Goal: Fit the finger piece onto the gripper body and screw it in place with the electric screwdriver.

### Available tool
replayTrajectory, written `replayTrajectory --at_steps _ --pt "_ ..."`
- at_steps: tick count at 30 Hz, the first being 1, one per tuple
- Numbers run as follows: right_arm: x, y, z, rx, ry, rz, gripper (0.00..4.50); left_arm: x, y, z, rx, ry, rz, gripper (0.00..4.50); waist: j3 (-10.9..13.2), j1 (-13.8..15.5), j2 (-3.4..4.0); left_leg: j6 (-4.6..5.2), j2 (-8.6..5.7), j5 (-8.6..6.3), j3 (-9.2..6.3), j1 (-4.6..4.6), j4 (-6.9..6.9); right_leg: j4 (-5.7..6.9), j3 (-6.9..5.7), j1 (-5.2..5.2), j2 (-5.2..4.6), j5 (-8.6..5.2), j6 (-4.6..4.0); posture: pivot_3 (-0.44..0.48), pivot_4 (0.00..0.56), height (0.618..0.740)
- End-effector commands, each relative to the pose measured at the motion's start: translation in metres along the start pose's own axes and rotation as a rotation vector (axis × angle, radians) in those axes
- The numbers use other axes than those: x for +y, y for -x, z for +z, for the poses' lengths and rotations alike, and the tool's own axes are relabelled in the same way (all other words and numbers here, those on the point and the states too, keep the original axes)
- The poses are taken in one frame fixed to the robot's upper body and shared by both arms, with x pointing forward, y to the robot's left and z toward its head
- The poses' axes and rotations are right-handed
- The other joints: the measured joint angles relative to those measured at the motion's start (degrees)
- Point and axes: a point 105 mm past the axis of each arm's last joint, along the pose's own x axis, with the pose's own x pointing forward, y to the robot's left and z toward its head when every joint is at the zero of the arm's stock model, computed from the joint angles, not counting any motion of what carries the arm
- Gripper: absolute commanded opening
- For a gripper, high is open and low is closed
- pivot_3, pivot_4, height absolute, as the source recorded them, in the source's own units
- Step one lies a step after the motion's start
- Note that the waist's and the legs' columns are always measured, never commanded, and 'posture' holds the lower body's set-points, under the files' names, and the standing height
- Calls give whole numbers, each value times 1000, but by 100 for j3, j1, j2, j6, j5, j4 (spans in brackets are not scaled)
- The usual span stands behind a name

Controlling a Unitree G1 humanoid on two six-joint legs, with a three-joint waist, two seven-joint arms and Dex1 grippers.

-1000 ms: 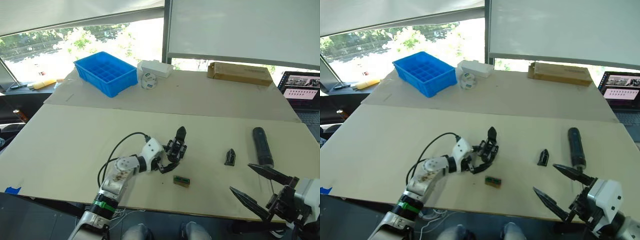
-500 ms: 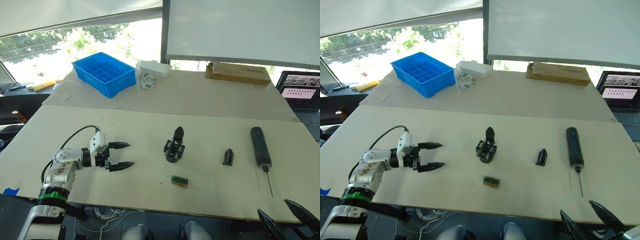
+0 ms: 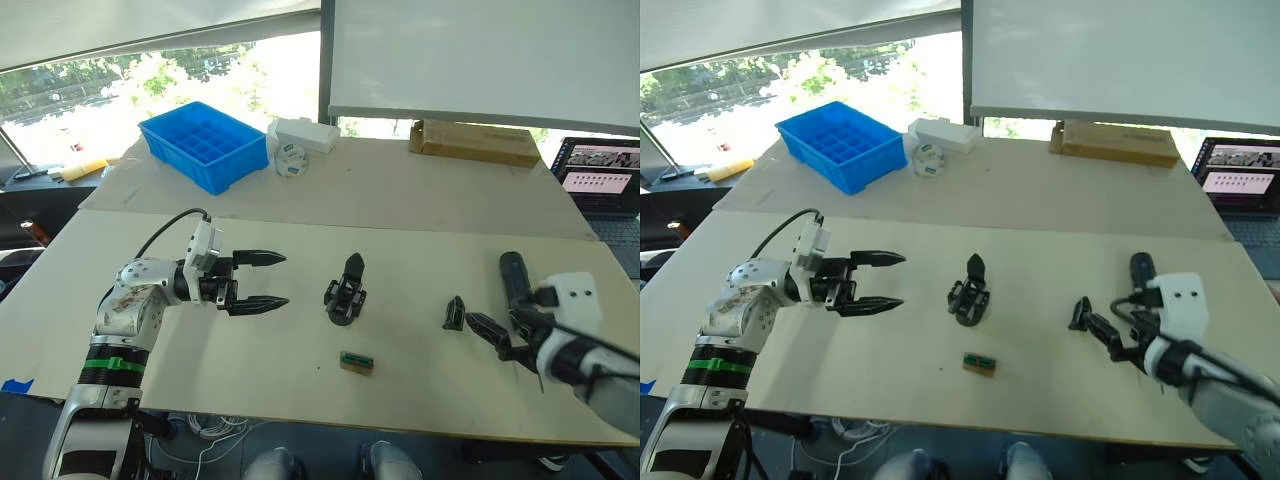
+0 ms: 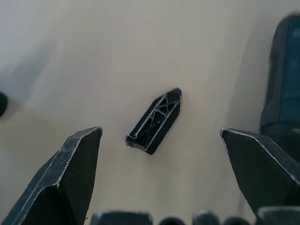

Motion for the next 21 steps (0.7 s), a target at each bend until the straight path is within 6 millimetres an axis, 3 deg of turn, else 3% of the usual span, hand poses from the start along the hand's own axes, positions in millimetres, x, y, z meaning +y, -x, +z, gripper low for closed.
replayTrajectory --at_steps 1,7,18,21 --pt "3 -16 0 54 -38 -42 4500 -2 -4 21 -27 -66 -20 4479 0 -10 0 0 -2 0 1 -2 2 -1 0 1 4 2 4 0 150 740" --pt "0 -40 5 78 -89 -137 4500 -12 -3 17 -9 -65 -25 4479 0 -33 1 4 -8 0 16 -9 1 -12 1 1 8 8 33 0 150 740" --pt "16 -53 -23 240 -26 -136 4500 -18 -4 18 -16 -73 -10 4479 0 -112 2 2 -2 0 32 5 1 -5 5 3 21 6 35 0 150 740" --pt "21 -56 -26 245 -16 -142 3637 -22 -4 17 -15 -67 -14 4500 -1 -146 0 1 4 0 40 12 -1 -5 6 4 31 6 35 0 150 740"
